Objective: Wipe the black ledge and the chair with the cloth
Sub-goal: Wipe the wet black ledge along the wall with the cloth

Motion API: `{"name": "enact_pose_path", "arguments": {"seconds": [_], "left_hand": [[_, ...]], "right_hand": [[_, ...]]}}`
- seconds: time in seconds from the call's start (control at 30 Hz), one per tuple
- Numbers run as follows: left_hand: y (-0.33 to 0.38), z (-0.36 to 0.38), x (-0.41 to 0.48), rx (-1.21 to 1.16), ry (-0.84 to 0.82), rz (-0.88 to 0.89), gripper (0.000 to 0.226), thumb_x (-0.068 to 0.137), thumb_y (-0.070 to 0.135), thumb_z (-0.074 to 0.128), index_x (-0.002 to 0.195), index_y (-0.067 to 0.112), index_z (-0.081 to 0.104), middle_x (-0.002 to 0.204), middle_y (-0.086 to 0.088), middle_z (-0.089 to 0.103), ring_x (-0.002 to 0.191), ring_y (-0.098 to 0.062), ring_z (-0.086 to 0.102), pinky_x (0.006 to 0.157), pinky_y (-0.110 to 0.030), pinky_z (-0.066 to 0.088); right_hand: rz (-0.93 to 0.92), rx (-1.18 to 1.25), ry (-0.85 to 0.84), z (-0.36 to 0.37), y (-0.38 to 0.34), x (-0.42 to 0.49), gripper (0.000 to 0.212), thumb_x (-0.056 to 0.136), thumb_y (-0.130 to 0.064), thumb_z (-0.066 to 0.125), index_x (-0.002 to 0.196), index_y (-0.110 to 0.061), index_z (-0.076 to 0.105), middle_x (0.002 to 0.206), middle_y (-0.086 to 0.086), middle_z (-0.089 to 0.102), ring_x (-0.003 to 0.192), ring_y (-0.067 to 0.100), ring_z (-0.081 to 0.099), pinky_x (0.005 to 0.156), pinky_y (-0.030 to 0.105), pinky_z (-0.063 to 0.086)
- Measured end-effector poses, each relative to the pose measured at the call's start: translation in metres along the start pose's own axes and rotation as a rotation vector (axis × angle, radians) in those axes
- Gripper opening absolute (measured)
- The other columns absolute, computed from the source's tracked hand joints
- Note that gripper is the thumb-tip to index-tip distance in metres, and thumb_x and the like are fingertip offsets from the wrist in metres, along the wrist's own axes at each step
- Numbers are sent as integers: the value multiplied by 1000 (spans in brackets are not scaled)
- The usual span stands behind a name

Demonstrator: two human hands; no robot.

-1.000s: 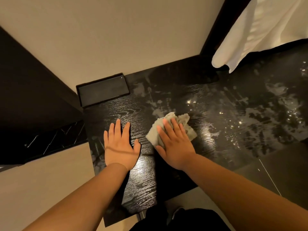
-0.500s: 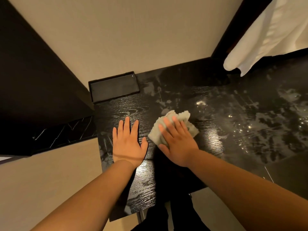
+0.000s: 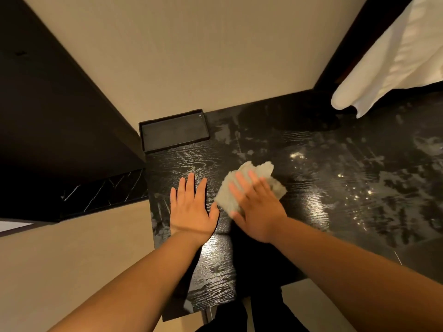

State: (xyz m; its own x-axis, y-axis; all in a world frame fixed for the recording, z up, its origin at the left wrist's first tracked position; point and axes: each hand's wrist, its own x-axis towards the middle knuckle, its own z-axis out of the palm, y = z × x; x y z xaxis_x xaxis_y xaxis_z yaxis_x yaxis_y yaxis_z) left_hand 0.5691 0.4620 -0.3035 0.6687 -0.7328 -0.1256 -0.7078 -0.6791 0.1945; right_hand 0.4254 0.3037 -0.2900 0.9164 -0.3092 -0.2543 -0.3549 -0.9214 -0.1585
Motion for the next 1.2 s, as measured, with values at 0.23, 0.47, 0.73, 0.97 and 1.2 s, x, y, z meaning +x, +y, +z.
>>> {"name": "enact_pose_path", "arguments": {"seconds": [0.23,0.47,0.73,0.97,1.2], "left_hand": [[1,-7,16,-86,7,-3,76,90,55,51,158,24,38,172,-11,19,159,-34,9,130,-52,7],[-14,-19,75,-72,58,-29,73,96,52,55,158,18,39,170,-15,25,158,-35,17,129,-55,15],[-17,-15,79,11,16,-56,79,96,60,41,164,23,26,174,-10,11,161,-30,5,130,-50,6],[-15,-17,82,15,-13,-80,80,94,61,41,164,27,22,175,-6,6,161,-27,0,131,-48,2],[-18,-17,81,42,-50,-64,83,92,62,35,164,27,17,175,-7,1,161,-28,-3,130,-49,0]], "right_hand": [[11,-159,-13,-18,51,59,85,92,-62,16,164,-19,13,171,13,9,155,41,5,126,53,6],[130,-10,-27,-20,24,49,81,93,-59,19,164,-23,8,171,8,-2,156,37,-9,126,54,1],[-31,-87,15,-36,65,96,82,90,-61,24,162,-20,27,169,11,21,155,39,14,124,55,17],[90,21,49,-30,43,93,80,93,-53,32,163,-19,18,171,8,7,157,35,-4,126,54,5],[-143,-29,71,-24,56,92,79,93,-57,38,161,-19,26,169,7,17,157,34,4,126,54,11]]}}
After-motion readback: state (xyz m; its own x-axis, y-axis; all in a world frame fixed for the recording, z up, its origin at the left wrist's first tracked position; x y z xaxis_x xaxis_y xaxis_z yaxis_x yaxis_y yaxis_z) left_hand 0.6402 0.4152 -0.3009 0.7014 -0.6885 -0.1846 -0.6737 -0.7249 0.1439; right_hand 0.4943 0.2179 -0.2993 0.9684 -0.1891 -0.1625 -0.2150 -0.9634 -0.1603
